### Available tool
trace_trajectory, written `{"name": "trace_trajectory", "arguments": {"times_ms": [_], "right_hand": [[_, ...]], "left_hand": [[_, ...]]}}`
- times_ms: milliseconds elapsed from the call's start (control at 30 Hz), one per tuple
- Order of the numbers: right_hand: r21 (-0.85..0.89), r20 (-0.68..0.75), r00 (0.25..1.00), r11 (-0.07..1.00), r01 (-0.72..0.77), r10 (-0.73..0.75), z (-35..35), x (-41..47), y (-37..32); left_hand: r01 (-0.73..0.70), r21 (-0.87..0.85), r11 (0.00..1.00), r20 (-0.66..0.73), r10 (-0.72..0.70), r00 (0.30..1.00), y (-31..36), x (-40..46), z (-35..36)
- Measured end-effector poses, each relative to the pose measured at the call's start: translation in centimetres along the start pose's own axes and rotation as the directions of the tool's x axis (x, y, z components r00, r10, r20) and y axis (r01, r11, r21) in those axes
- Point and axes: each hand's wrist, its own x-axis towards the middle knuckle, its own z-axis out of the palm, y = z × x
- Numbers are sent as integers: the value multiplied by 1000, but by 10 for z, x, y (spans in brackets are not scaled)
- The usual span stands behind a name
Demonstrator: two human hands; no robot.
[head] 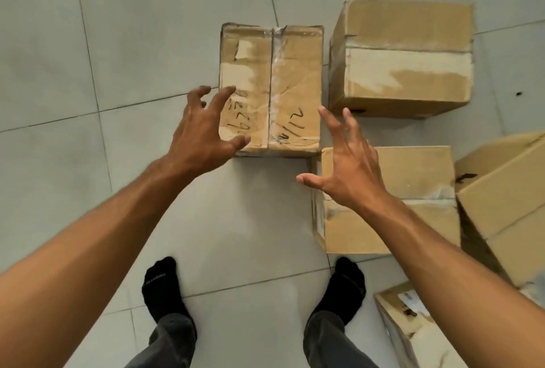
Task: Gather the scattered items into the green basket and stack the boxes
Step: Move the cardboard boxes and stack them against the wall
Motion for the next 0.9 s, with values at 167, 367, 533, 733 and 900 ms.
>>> {"name": "trace_trajectory", "arguments": {"times_ms": [167, 367, 533, 733, 900], "right_hand": [[-30, -16, 998, 997, -65, 65, 67, 46, 16], [-67, 47, 987, 987, -148, 151, 109, 77, 27], [12, -27, 986, 987, -161, 162, 110, 71, 2], [120, -56, 996, 991, -64, 71, 70, 54, -47], [21, -16, 992, 992, 123, -123, 18, 40, -122]], "left_hand": [[72, -50, 996, -5, -73, 997, -33, 57, 45], [243, -445, 862, 199, -170, 965, -56, 78, 80], [276, -554, 786, 173, -215, 961, -59, 66, 60], [270, -492, 827, 74, -269, 960, -68, 30, -10], [349, -622, 701, 43, -415, 909, -89, -23, -93]]}}
